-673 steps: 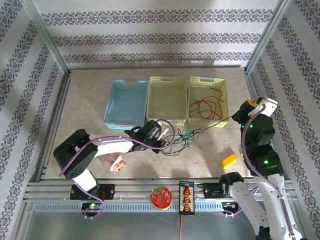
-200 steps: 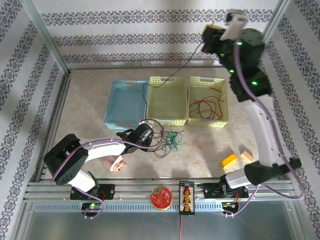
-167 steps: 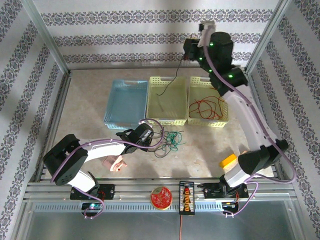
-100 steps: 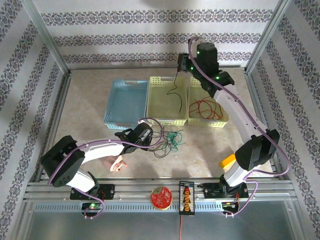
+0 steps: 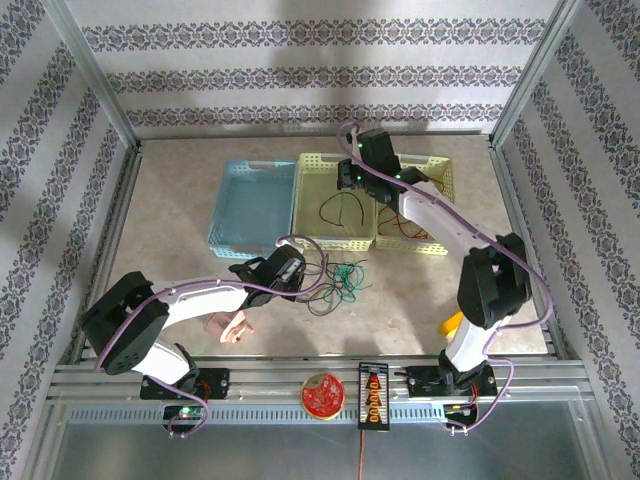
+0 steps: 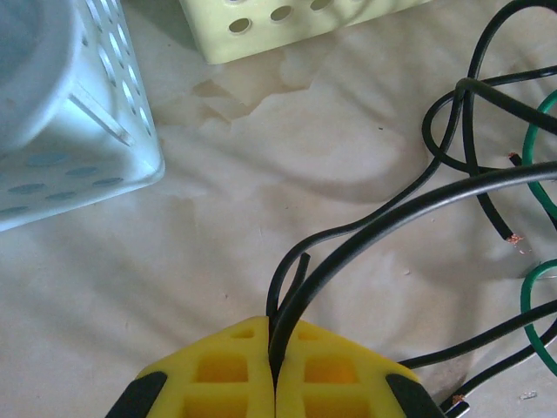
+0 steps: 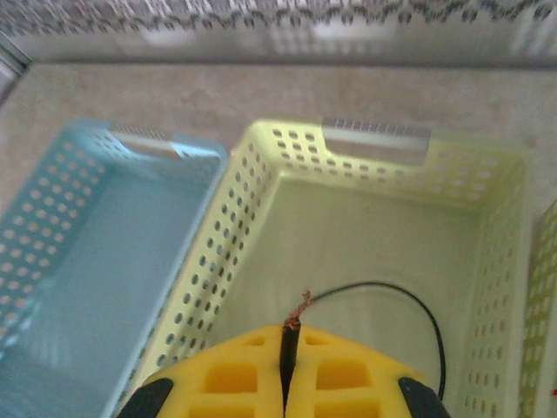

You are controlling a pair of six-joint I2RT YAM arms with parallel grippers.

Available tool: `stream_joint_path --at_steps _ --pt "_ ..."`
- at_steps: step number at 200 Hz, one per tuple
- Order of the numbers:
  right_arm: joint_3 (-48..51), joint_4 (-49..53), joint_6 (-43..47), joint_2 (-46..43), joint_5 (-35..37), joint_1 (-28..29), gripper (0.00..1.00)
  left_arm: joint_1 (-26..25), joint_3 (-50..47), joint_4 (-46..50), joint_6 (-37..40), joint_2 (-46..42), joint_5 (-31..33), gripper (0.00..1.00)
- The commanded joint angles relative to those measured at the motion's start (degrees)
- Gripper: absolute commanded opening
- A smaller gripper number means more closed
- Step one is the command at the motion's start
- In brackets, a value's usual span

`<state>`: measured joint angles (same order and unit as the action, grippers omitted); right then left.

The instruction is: Untangle the cables

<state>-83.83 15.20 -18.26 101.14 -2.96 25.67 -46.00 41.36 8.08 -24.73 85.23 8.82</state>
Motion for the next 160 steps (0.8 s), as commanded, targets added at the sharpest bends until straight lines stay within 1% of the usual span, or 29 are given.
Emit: stream_joint_path --at_steps 1,32,46,53,64,70,80,93,126,160 --pt "-0.41 -0.65 -0.67 5.19 -1.60 0.52 0.00 0.56 0.09 -1.57 -1.16 -0.68 -0.29 0.00" --pt "-2.33 -0.16 -1.55 11.25 -2.97 0.52 0.01 0.38 0.03 -1.53 -1.37 -0.79 -0.27 0.00" --pt "-3.16 0.60 -1.93 13.08 -3.08 0.52 0.04 0.30 0.07 -1.52 -1.28 -0.77 -0.29 0.00" --pt "-3.27 0.81 -2.08 13.41 -3.09 0.52 0.10 0.29 0.13 -1.55 -1.28 -0.77 -0.29 0.00" --pt "-2.82 0.86 -2.30 13.19 -2.61 0.56 0.25 0.29 0.21 -1.69 -1.15 -0.83 -0.38 0.00" --pt "-2.34 0.72 -2.39 12.65 -2.14 0.54 0.31 0.34 0.26 -1.77 -1.14 -0.93 -0.44 0.00" --pt "-1.34 0.29 -2.50 11.34 -1.20 0.52 0.37 0.21 0.20 -2.12 -1.11 -1.10 -0.54 0.00" --pt "-0.02 -0.50 -2.26 8.84 -0.25 0.52 0.42 0.21 -0.12 -2.87 -1.11 -1.44 -0.47 0.00" --pt "2.32 -1.43 -0.10 2.56 1.99 0.50 0.49 0.21 -0.23 -4.16 -0.54 -2.24 0.05 0.00" --pt "4.80 -0.97 2.71 -3.28 5.26 0.52 0.50 0.21 -0.14 -4.54 -0.32 -3.09 0.43 0.00"
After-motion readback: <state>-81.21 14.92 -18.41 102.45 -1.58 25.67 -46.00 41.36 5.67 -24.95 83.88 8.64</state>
